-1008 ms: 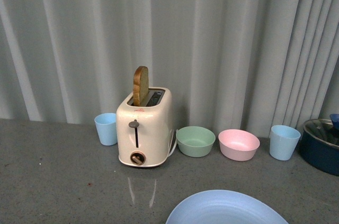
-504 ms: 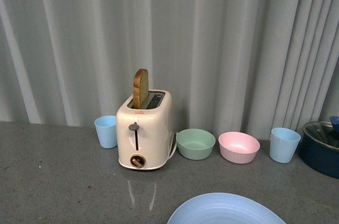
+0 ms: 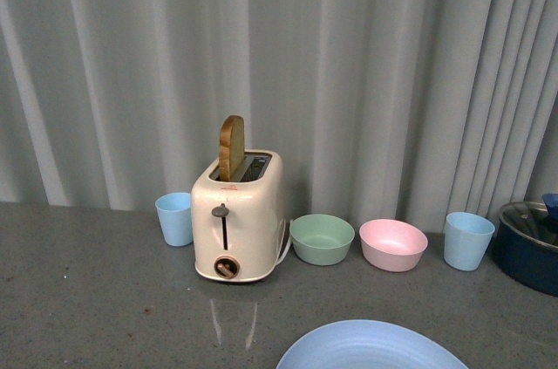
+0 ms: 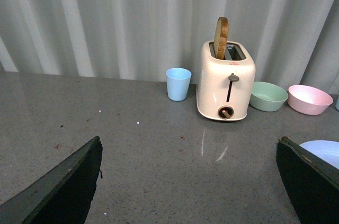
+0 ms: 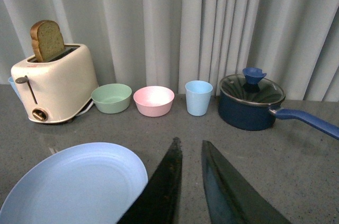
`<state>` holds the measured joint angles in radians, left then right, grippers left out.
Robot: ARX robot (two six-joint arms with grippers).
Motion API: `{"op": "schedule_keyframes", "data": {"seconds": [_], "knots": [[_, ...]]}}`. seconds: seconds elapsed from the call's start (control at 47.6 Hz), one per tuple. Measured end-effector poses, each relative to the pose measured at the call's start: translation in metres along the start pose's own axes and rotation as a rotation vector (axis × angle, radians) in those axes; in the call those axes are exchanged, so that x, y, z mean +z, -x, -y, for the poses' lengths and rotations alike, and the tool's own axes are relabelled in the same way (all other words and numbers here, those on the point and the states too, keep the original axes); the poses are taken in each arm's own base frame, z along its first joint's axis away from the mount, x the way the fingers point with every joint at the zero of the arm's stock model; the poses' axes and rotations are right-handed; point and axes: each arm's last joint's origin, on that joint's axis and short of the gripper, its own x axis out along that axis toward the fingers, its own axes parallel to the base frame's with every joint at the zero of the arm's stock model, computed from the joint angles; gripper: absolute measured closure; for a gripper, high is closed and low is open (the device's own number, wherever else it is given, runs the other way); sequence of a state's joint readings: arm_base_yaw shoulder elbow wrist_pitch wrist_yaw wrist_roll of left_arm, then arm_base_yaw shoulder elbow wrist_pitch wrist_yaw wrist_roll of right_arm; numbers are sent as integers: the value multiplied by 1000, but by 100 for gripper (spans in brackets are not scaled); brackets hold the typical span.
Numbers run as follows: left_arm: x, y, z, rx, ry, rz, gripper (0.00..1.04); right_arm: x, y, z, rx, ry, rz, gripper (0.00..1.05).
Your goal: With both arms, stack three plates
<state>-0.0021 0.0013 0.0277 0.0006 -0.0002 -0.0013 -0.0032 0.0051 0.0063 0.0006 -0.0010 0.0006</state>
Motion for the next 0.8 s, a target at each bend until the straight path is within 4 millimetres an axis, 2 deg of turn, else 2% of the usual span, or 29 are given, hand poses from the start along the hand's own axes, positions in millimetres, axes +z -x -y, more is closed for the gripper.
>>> {"op": "schedule_keyframes", "data": {"seconds": [0.273,0.441,0.798], "knots": [[0,0,0,0,0,0,7,0,0,0,0,0,0,46],[0,0,0,0,0,0,7,0,0,0,0,0,1,6],[0,0,0,0,0,0,7,0,0,0,0,-1,1,7]]}}
